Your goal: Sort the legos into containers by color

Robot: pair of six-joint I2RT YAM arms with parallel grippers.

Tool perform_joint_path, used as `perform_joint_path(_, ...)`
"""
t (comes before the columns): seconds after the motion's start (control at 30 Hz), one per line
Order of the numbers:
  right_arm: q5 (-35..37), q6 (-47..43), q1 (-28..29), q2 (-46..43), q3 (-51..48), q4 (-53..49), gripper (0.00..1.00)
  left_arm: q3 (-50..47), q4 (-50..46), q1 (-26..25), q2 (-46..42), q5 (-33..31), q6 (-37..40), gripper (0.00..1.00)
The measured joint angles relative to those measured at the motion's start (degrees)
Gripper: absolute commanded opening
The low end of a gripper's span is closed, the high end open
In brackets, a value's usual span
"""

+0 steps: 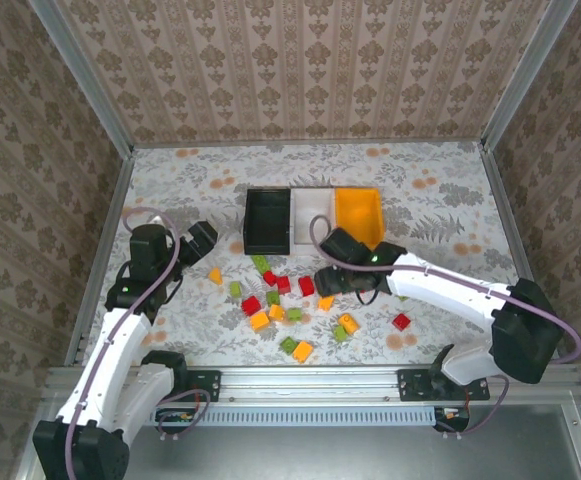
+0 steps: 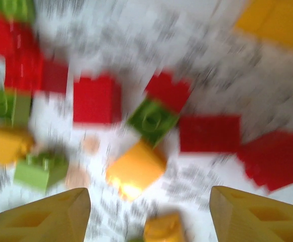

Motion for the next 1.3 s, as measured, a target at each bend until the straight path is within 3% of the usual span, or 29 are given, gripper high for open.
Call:
perform_joint_path(0.2, -4.0, 1.8, 9.5, 0.2, -2.5, -6.8, 0.58, -0.2, -0.4, 0.0, -0.1, 0.0, 0.0, 1.00)
perform_joint_path(0.33, -4.7, 3.1, 11.8, 0.3, -2.6, -9.5, 0.55, -0.7, -0.5, 0.0, -0.1, 0.0, 0.3, 1.00)
perform_joint_path(0.73, -7.7, 5.8, 12.2, 2.8, -6.8, -8.9, 0.54, -1.6, -0.6, 0.0, -0.1, 0.0, 0.6, 1.00)
perform_joint_path(1.07, -4.6, 5.8, 11.9, 8.5, -7.0, -3.7, 0.50, -1.6, -0.9, 0.0, -0.1, 0.0, 0.8, 1.00)
perform_joint_path(1.3, -2.6, 5.4, 11.3, 10.1, -7.0, -1.3, 0.32, -1.6, -1.1, 0.0, -0.1, 0.0, 0.9, 1.00)
